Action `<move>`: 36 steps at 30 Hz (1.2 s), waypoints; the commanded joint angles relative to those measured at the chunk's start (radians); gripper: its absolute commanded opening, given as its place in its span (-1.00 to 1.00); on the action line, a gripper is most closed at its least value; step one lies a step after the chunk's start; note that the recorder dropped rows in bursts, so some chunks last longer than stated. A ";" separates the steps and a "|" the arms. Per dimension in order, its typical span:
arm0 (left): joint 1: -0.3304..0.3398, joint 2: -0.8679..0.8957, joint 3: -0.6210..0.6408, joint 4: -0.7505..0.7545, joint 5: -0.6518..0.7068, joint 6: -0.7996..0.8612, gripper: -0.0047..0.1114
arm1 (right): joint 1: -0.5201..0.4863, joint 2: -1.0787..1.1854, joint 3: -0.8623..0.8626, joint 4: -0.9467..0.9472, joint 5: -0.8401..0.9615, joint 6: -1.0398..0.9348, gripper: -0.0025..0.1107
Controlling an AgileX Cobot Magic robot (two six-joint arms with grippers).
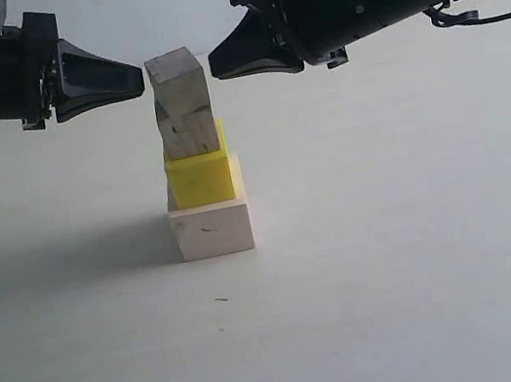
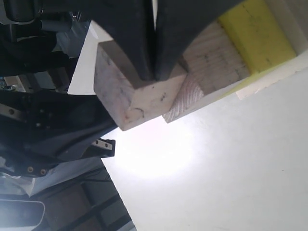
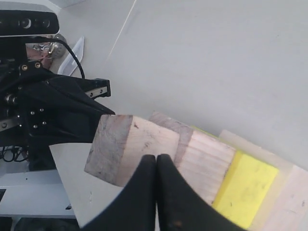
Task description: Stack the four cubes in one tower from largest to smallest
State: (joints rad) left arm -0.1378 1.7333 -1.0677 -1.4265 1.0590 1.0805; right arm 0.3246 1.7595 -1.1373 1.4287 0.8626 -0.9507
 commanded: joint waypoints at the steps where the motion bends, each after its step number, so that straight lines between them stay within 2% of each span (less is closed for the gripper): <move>1: -0.004 -0.013 -0.006 -0.007 0.004 0.008 -0.92 | 0.000 0.017 0.001 0.016 0.035 -0.009 -0.96; 14: -0.004 -0.013 -0.006 -0.007 0.004 0.008 -0.92 | 0.000 0.019 0.001 0.052 0.110 -0.040 -0.96; 20: -0.004 -0.013 -0.006 -0.007 0.011 0.008 -0.92 | 0.000 0.019 0.001 0.052 0.081 -0.040 -0.96; 25: -0.049 -0.013 -0.006 0.014 -0.046 0.008 -0.92 | 0.000 0.019 0.001 0.052 0.081 -0.040 -0.96; 36: -0.048 -0.013 -0.006 0.020 -0.064 0.004 -0.92 | 0.000 0.019 0.001 0.022 0.070 -0.034 -0.96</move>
State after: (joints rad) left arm -0.1809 1.7333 -1.0677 -1.4050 0.9996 1.0824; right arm 0.3246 1.7787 -1.1373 1.4553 0.9426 -0.9776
